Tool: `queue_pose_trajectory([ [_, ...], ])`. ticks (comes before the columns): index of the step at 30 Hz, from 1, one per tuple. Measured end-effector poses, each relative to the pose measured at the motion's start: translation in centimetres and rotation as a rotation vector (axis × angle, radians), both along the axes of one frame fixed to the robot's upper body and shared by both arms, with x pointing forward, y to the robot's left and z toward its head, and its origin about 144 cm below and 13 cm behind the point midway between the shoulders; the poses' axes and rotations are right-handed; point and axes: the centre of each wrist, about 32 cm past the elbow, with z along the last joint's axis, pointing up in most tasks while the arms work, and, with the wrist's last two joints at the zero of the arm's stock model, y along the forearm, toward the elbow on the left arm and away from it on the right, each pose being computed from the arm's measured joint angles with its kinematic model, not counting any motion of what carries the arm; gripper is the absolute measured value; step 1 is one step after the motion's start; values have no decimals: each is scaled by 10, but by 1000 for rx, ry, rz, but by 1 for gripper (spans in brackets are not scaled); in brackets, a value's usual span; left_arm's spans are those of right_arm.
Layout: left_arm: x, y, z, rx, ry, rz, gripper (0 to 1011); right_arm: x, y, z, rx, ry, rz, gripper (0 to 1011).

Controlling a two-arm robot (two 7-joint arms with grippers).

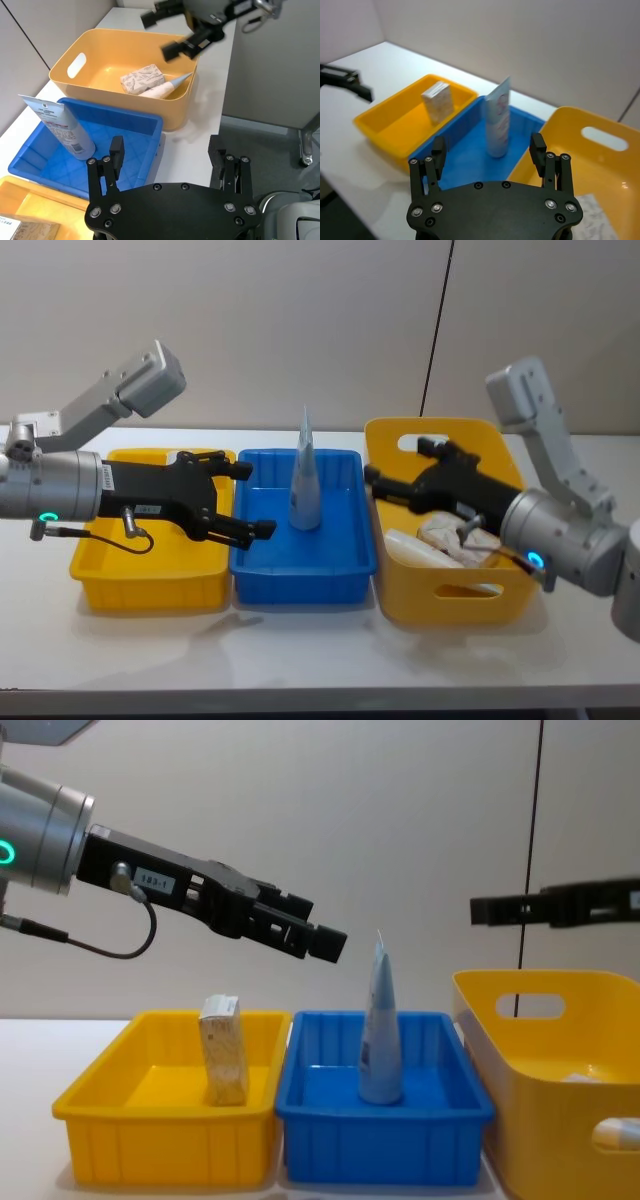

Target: Bimanual collaborative sorting of washing and personal care products

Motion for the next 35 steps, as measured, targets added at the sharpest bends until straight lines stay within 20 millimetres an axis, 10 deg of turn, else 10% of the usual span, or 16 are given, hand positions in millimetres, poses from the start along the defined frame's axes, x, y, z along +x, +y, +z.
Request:
queue_pose_trajectory([
  [35, 0, 0, 0, 0, 0, 0, 1001, -29, -1, -15, 5, 84, 190, 1000],
])
